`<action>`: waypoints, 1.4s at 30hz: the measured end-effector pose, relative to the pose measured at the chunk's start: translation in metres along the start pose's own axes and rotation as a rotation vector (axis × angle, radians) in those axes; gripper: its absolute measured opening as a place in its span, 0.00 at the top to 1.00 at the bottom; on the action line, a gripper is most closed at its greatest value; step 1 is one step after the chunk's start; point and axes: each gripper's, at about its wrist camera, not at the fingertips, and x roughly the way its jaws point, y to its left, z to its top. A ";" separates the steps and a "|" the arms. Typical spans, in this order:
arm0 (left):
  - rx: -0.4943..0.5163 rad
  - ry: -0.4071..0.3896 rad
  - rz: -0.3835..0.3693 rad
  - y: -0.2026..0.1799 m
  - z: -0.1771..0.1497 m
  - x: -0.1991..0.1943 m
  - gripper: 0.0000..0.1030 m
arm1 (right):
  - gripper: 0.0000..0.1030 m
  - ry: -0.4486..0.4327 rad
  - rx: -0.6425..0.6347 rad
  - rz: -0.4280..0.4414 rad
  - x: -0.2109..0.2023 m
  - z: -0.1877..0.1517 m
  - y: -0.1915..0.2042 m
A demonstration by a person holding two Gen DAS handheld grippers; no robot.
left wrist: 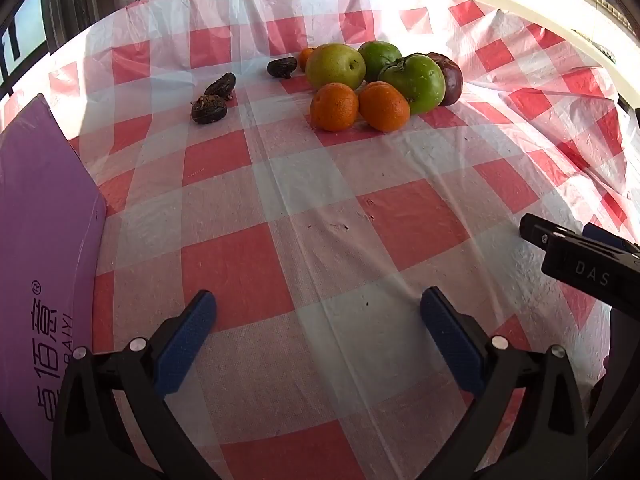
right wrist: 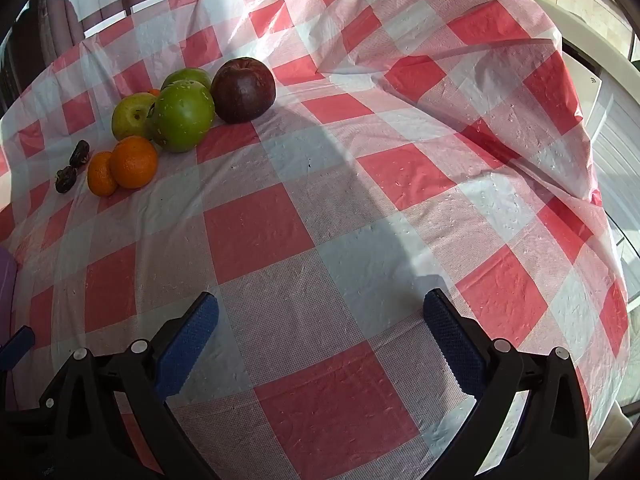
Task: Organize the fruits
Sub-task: 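Grasp the orange with the left tool while the right tool grasps the green persimmon, then carry the orange and green persimmon with both tools over the white box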
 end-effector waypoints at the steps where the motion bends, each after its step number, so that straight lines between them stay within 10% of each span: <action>1: 0.001 0.000 0.001 0.000 0.000 0.000 0.01 | 0.04 0.001 0.000 0.000 0.000 0.000 0.000; 19: 0.024 0.040 0.043 0.006 0.101 0.070 0.01 | 0.04 0.026 -0.118 0.086 0.012 0.016 0.005; 24: 0.143 0.012 0.007 0.004 0.134 0.088 0.20 | 0.04 0.038 -0.166 0.116 0.016 0.021 0.009; 27: 0.165 0.020 -0.059 0.003 0.144 0.093 0.53 | 0.04 0.042 -0.212 0.146 0.021 0.027 0.017; 42: -0.238 0.089 -0.013 0.031 0.061 0.026 0.61 | 0.05 0.038 -0.293 0.277 0.074 0.107 0.079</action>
